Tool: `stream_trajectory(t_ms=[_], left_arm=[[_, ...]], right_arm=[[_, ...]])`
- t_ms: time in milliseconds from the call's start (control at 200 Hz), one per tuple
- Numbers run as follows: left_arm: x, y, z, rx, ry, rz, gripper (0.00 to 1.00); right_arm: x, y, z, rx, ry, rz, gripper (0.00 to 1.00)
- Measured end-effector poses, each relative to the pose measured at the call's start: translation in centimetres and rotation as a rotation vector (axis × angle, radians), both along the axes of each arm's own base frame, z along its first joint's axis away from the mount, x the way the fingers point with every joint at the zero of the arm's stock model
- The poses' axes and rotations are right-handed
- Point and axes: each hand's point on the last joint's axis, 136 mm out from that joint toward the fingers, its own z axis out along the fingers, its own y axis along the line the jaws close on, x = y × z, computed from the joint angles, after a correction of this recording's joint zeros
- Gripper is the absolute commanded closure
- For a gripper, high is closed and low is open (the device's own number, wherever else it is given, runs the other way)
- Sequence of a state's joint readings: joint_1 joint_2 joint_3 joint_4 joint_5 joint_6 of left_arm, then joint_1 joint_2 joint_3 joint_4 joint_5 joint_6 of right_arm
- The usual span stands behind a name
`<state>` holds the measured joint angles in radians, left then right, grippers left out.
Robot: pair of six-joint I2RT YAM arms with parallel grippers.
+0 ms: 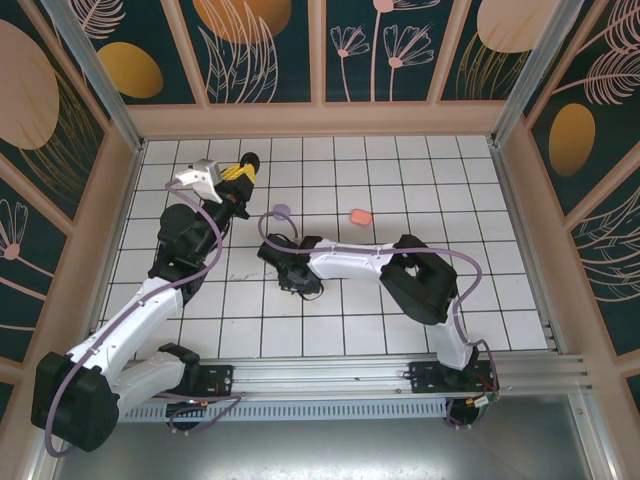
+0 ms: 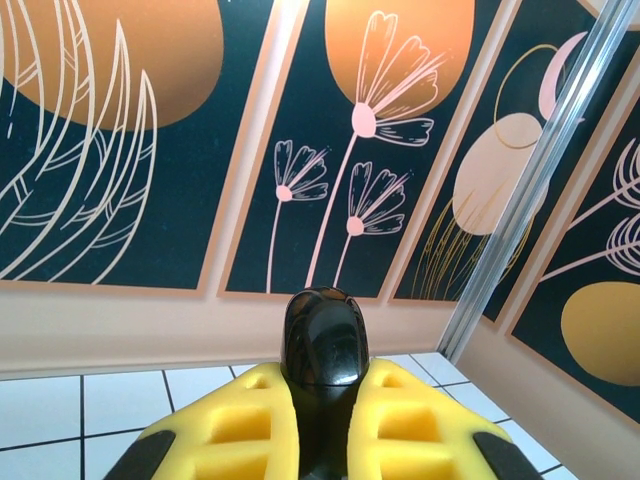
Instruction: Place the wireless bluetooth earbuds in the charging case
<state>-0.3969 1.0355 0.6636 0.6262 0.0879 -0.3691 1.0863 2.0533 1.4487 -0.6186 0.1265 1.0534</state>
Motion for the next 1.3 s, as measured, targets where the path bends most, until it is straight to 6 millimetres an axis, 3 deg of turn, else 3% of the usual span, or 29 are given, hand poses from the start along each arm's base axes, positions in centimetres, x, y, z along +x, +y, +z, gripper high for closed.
stream_trajectory(t_ms=[606,886,1076,1301], left_arm=[[-0.1,0.0,0.3,-0.008,-0.01,-0.001,1.0],[-0.1,0.0,0.3,-0.008,-0.011,-0.002,1.0],[-0.1,0.0,0.3,-0.011,-0.01,-0.005,1.0],[-0.2,-0.2,0.4,-0.009,-0.012,-0.014,1.0]], right_arm=[[0.8,1.8,0.5,-0.019,-0.029,0.094,0.79],[0.9,1.6,0.8,-0.04,-0.06,0.115,0.8],[1.3,1.0,2.9,-0.026,-0.108,0.112,0.8],[2.7,-1.0,7.3,0.021,-0.189,0.075,0.81]])
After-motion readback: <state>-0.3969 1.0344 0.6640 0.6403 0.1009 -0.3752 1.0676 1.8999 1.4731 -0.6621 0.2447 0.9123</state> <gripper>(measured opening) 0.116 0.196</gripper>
